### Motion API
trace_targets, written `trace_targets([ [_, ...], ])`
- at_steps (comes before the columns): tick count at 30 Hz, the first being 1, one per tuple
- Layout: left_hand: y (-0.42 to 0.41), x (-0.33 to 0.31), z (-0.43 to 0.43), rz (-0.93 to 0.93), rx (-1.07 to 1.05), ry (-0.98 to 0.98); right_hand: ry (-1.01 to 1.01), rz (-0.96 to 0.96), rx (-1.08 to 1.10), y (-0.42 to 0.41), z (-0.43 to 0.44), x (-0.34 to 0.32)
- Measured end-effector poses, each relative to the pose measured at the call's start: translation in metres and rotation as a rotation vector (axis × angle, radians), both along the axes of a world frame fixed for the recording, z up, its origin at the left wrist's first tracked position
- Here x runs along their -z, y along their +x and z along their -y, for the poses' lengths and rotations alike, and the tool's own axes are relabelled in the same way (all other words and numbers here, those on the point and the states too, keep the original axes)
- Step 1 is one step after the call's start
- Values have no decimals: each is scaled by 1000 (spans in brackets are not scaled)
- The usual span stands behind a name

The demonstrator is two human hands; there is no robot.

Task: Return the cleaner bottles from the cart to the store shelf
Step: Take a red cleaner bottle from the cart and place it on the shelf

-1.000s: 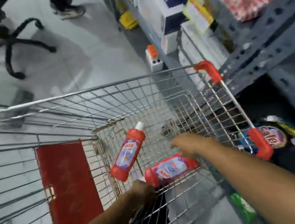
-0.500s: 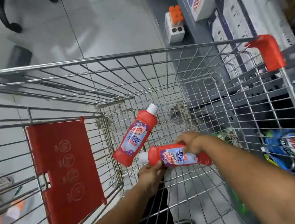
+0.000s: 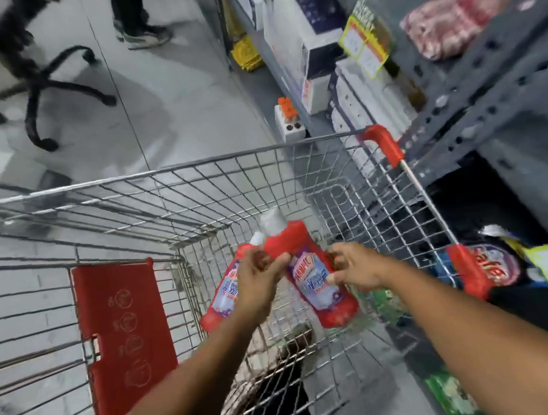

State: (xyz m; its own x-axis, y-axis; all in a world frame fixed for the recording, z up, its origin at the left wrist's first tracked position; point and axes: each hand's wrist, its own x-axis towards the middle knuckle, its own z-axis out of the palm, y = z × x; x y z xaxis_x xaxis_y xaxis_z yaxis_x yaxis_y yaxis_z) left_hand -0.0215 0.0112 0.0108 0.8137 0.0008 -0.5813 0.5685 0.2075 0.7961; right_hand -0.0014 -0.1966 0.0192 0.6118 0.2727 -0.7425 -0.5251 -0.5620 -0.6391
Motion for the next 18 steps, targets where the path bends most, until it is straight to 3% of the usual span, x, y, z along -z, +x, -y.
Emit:
trace_targets([
  [7, 45, -160, 32, 484, 361, 41, 238, 400, 514, -31, 17, -108],
  [11, 35, -238, 54, 664, 499, 28, 344, 594, 573, -67, 32, -180],
  [18, -42, -340, 115, 906, 692, -25, 356, 867, 689, -174, 76, -267],
])
